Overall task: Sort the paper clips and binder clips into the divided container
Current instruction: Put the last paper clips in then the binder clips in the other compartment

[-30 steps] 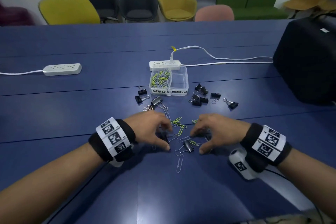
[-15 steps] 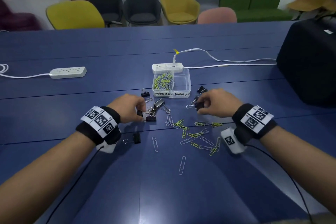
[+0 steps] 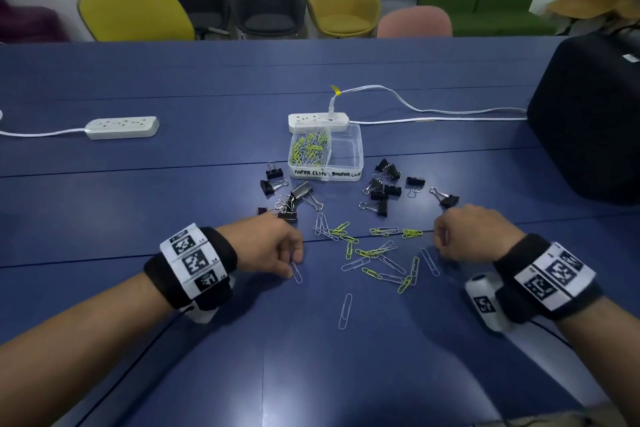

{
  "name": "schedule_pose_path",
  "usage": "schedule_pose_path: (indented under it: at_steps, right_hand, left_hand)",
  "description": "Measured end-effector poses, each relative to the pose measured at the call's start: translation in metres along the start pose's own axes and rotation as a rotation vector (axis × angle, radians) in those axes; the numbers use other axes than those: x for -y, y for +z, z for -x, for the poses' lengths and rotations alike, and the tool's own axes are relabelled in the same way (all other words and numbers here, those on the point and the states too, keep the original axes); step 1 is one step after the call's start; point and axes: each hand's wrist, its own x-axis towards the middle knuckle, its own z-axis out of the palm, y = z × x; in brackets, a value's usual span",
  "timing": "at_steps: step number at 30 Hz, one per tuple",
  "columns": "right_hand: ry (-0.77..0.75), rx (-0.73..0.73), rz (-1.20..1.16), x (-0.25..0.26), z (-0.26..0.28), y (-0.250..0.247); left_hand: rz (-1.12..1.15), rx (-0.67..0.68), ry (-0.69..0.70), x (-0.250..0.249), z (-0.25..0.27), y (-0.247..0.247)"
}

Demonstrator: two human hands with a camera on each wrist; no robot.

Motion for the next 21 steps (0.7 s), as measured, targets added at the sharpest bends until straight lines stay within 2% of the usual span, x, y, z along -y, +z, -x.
schedule_pose_path:
  at_steps: [4,9,12,14,18,21]
  right_hand:
    - [-0.049,-0.022,-0.036,0.014,0.003,0.006]
    - [-0.159,-0.057,-0.109,0.045,-0.004,0.004]
    - [-0.161,-0.093,-0.134,0.033,-0.003,-0.013]
    - [-0.162,-0.015,-0.154,0.018,0.001,-0.020]
    - [-0.178,0.191,-0.199,0.015,0.014,-0.014]
    - [-0.203,0.204,-0.150,0.029,0.012,0.000]
  left_hand:
    - [-0.056,-0.023,0.009,-0.009,-0.017,-0.004]
    - [-0.145,-0.073,0.134,-0.040,-0.028,0.003]
    - [-0.094,-0.085,0.228,-0.056,-0.024,0.009]
    - [-0.097,-0.061,0.266,-0.065,-0.022,0.016]
    - [-0.267,0.008,0.279,-0.075,-0.029,0.029]
    - [-0.237,0.038,0.251,-0.071,-0.043,0.021]
